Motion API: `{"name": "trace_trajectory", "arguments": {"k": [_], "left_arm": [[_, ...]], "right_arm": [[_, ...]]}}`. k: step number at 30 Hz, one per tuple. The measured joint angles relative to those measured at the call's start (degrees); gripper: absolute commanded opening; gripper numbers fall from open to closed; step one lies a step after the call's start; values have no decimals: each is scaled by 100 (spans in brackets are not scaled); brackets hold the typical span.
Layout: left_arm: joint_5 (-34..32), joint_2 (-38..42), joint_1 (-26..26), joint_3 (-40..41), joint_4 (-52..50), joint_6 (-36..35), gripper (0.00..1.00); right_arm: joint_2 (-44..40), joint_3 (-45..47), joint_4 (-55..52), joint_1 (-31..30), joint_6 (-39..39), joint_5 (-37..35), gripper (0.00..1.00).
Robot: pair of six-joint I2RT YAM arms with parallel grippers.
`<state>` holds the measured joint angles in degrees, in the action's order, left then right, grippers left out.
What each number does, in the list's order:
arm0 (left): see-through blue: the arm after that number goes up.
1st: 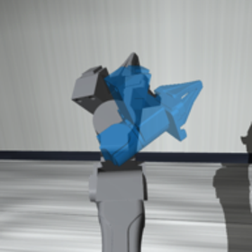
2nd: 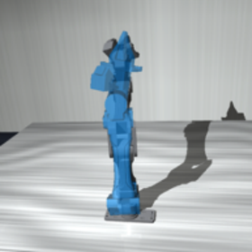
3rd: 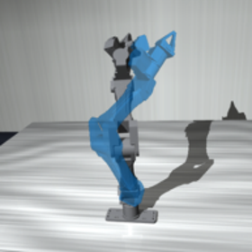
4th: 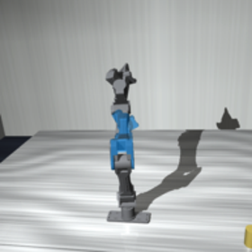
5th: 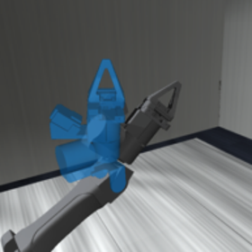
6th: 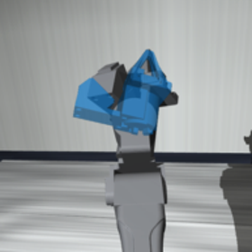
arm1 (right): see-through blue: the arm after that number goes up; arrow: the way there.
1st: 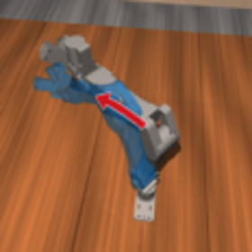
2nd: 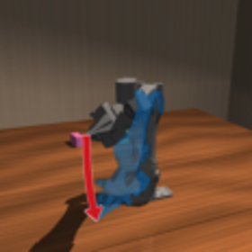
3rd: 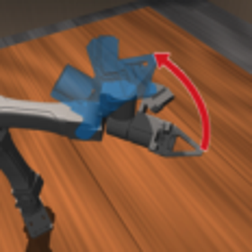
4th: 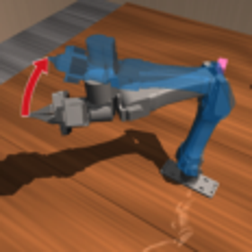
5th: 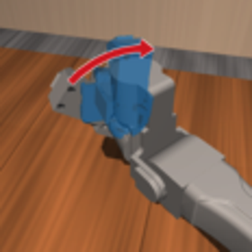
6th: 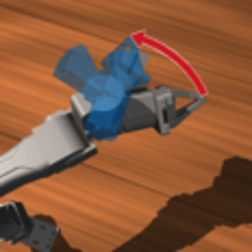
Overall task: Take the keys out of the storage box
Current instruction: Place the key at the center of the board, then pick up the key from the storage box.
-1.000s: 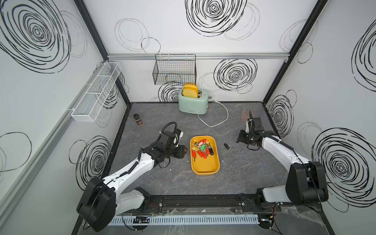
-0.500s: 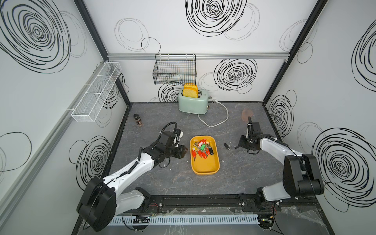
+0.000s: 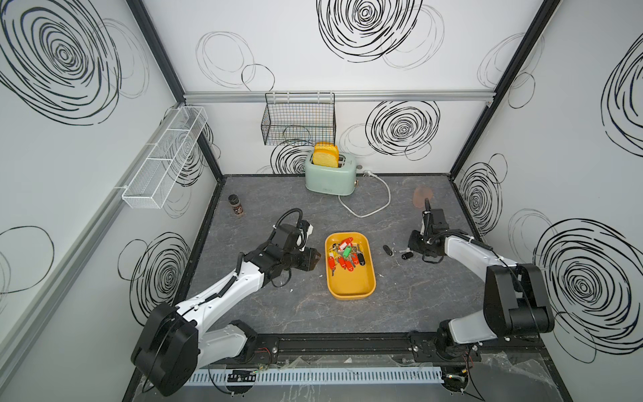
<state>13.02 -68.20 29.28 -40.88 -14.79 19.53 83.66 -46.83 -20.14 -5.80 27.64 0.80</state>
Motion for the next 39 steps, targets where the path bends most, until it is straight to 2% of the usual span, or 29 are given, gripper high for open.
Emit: {"name": "trace_trajectory", "arguments": {"k": [4,11,17,28,33,39], "left_arm": [[-4,0,9,0,-2,0,53],[-4,0,39,0,-2,20,48],[-76,-127,286,-79,-35,63,46],[-595,-1193,1176,-1104,-170,212,46],[-957,-1816,1521,-1569,-264,396,49],[-1408,-2509,1773,-2037,-439,656,49]], "right_arm": [[-179,-42,-22,-96,-4,122,27],[-372,-284,-42,-662,-72,426,25],[-452,-313,-39,-1056,-157,678,25],[-629,-310,-26,-1266,-173,883,25],[-706,-284,-9,-1266,-173,927,25],[-708,-249,2,-1266,-173,938,25]]}}
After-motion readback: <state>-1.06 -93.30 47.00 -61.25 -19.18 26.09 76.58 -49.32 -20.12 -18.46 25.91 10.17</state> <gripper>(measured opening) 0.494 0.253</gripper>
